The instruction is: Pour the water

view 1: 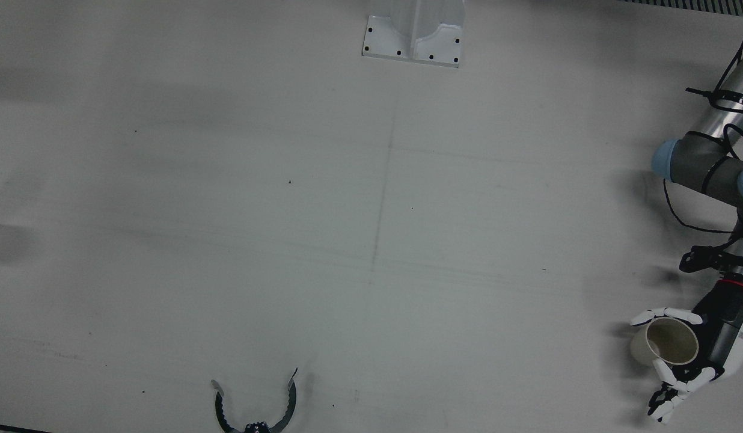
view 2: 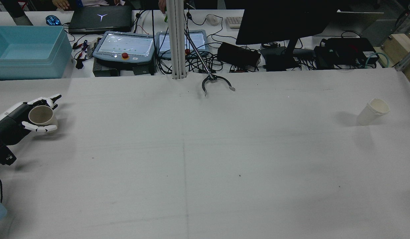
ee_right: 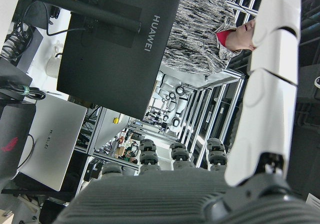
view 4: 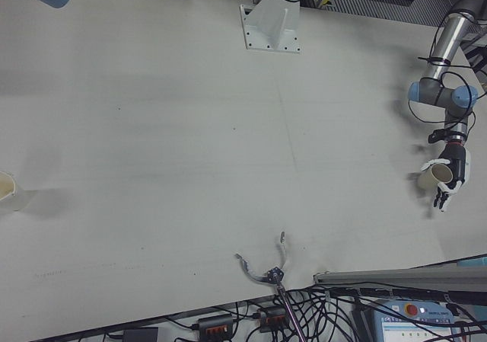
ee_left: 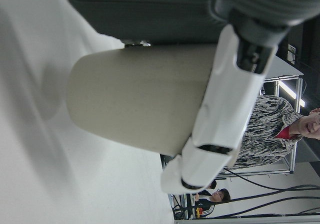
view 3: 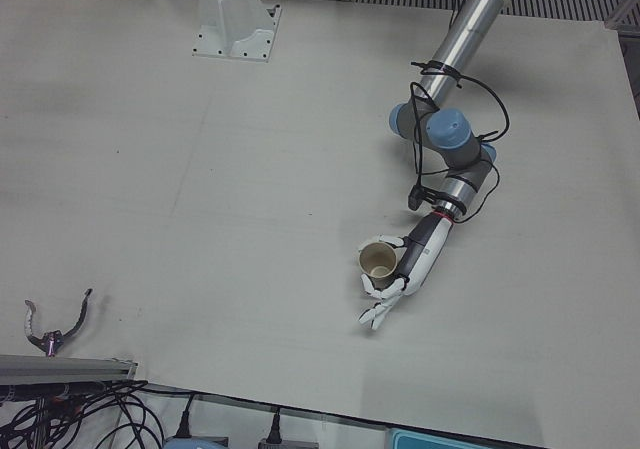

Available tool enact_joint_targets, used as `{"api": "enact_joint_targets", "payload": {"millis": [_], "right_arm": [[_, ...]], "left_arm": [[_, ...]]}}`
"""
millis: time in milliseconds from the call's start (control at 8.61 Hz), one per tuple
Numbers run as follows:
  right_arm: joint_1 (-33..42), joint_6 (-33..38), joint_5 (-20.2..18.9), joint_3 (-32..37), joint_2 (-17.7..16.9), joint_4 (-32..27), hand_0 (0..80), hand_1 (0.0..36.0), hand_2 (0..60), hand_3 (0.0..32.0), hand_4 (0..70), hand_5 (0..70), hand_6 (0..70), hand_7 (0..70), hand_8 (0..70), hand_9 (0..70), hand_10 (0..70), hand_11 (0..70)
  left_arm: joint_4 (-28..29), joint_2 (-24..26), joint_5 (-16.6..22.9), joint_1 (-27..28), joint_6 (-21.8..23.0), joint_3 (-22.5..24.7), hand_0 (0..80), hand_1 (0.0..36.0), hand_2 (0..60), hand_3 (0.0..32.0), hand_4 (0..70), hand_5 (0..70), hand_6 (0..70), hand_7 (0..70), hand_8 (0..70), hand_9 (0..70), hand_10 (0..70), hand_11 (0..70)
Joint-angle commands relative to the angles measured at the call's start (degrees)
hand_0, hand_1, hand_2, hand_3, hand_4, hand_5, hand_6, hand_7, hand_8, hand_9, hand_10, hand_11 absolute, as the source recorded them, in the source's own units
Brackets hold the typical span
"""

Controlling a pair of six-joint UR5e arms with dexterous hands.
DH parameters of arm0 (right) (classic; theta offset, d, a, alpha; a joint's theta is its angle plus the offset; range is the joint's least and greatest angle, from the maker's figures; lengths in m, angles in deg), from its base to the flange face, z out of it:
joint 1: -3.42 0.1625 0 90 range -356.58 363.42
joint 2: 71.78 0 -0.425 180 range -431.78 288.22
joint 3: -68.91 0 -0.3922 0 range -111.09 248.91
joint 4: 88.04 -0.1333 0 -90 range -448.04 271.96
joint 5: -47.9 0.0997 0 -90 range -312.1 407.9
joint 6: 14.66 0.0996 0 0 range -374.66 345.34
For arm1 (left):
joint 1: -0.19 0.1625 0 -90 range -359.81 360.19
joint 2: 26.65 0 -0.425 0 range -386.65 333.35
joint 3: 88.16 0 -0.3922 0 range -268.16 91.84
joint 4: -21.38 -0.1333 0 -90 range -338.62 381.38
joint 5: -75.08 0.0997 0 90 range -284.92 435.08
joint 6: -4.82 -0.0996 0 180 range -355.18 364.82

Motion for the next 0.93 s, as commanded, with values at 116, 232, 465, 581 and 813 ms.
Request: {"api": "enact_joint_targets", "payload": {"millis": [116,232,465,581,813], "right_arm": [[1.0,0.0,-1.1,0.0,0.0,-0.3,57.2,23.8,6.8,0.8,0.0,9.5,14.8,4.4,10.1,9.4,0.0,0.0],[1.2,0.0,-1.1,-0.1,0.0,-0.3,57.5,23.9,6.7,1.0,0.0,9.6,14.6,4.3,9.9,9.2,0.0,0.0],[1.3,0.0,-1.1,0.0,-0.1,-0.4,57.4,24.0,6.6,1.2,0.0,9.6,14.5,4.0,10.0,9.4,0.0,0.0],[1.2,0.0,-1.1,0.4,-1.0,-2.4,57.3,24.0,6.6,0.8,0.0,9.6,14.2,3.5,9.9,9.3,0.0,0.0],[1.6,1.5,-1.8,3.9,-2.7,-10.7,57.3,24.1,7.3,0.0,0.0,9.8,14.9,3.2,11.3,11.3,0.0,0.0]], "left_arm": [[-5.0,-1.4,0.7,-2.2,1.5,7.8,80.0,36.0,60.0,0.0,37.0,70.0,16.4,9.3,10.4,2.6,5.0,11.6],[-5.4,-2.1,0.8,-2.2,1.6,9.0,80.0,36.0,60.0,0.0,37.6,70.0,16.7,9.5,10.3,2.6,5.0,11.5],[-6.4,-2.8,0.8,-2.1,2.2,11.0,80.0,36.0,60.0,0.0,38.0,70.0,17.1,9.8,10.4,2.7,5.0,11.4],[-7.1,-2.8,0.9,-2.0,2.2,11.9,80.0,36.0,60.0,0.0,37.9,70.0,17.1,10.0,10.5,2.9,5.1,11.6],[-8.3,-2.8,0.8,-2.0,2.3,13.8,80.0,36.0,60.0,0.0,37.1,70.0,16.9,10.3,10.4,2.8,5.0,11.5]]}}
